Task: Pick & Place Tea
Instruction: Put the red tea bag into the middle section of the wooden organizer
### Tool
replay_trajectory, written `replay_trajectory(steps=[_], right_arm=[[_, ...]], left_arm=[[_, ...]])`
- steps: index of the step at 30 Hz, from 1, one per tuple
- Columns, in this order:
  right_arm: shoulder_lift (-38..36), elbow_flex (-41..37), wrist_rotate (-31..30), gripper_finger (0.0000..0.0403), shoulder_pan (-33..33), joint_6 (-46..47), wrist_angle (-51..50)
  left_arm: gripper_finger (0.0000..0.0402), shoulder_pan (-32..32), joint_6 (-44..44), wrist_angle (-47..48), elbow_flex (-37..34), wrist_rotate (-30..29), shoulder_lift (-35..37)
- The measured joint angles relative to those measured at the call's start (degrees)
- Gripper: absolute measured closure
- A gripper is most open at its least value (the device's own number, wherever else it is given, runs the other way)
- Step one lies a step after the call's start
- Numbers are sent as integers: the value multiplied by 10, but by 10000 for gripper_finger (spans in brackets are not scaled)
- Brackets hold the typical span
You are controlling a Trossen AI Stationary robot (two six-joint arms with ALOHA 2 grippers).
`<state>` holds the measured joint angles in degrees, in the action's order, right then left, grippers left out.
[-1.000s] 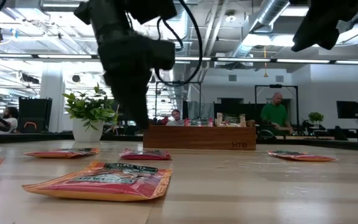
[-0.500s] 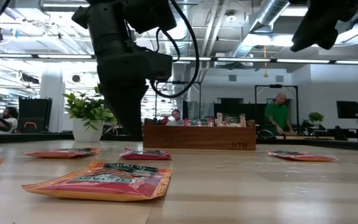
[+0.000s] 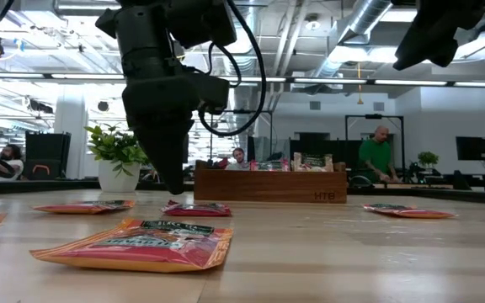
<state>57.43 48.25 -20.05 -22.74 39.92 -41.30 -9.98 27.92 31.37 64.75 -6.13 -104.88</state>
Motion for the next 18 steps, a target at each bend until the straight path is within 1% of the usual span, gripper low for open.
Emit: replay_trajectory(steps=[10, 18], right_arm=[[0, 0, 0, 310, 0, 1, 3], [0, 0, 0, 310, 0, 1, 3]], left_arm=[[264, 14, 0, 1, 0, -1, 0], [264, 17, 0, 1, 0, 12, -2]])
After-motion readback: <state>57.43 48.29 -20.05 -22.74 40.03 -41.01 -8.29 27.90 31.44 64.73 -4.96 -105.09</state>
